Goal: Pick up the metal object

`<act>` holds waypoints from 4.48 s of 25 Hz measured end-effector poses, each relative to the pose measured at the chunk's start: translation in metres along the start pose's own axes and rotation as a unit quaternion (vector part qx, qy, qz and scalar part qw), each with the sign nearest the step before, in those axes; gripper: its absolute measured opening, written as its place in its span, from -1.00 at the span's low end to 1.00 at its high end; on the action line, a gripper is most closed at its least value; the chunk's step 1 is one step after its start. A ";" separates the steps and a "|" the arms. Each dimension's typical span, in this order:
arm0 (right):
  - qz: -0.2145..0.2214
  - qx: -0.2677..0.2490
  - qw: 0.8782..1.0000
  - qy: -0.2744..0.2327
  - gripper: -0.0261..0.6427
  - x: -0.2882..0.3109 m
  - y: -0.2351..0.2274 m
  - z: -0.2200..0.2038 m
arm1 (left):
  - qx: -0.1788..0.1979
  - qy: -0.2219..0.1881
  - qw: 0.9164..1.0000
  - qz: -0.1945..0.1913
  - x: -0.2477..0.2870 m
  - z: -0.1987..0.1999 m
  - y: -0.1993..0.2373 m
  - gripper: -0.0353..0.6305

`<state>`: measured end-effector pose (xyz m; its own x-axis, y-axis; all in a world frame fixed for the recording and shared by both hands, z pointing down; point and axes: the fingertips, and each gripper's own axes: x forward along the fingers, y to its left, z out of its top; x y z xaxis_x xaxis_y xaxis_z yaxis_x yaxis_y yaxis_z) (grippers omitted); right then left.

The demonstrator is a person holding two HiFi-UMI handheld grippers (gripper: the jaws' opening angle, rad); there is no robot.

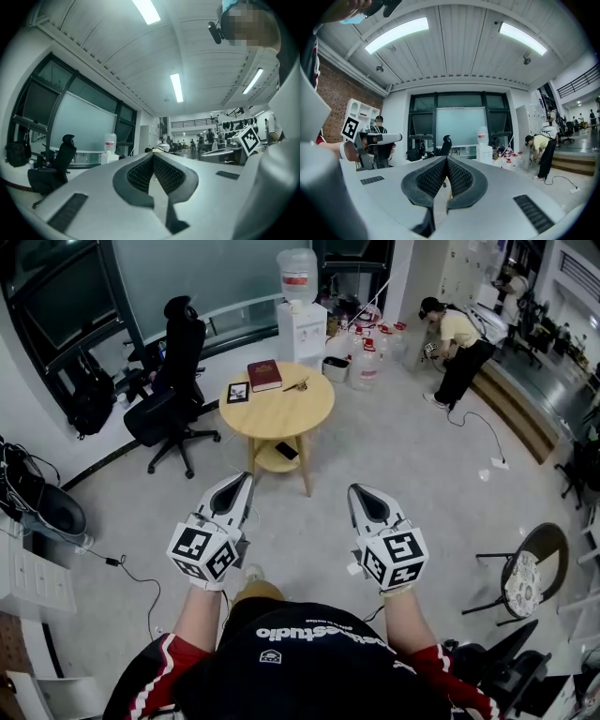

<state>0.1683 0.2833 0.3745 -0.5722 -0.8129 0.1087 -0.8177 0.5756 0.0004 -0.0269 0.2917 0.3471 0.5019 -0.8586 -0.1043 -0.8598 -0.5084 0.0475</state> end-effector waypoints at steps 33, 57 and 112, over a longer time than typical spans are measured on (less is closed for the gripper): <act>-0.023 0.008 0.999 0.029 -0.84 0.049 -0.049 -0.016 | -0.018 -0.001 0.999 -0.032 0.085 -0.017 0.042 -0.84; -0.034 -0.002 0.998 0.044 -0.84 0.244 -0.114 0.032 | -0.038 0.003 0.999 -0.035 0.227 -0.012 0.210 -0.84; -0.009 -0.014 0.999 0.040 -0.84 0.545 -0.209 0.062 | -0.047 0.013 0.999 -0.018 0.428 -0.048 0.434 -0.84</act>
<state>0.0238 -0.2857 0.3717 -0.5488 -0.8146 0.1876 -0.8255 0.5635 0.0319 -0.1808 -0.2993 0.3705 0.5359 -0.8402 -0.0826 -0.8288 -0.5422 0.1383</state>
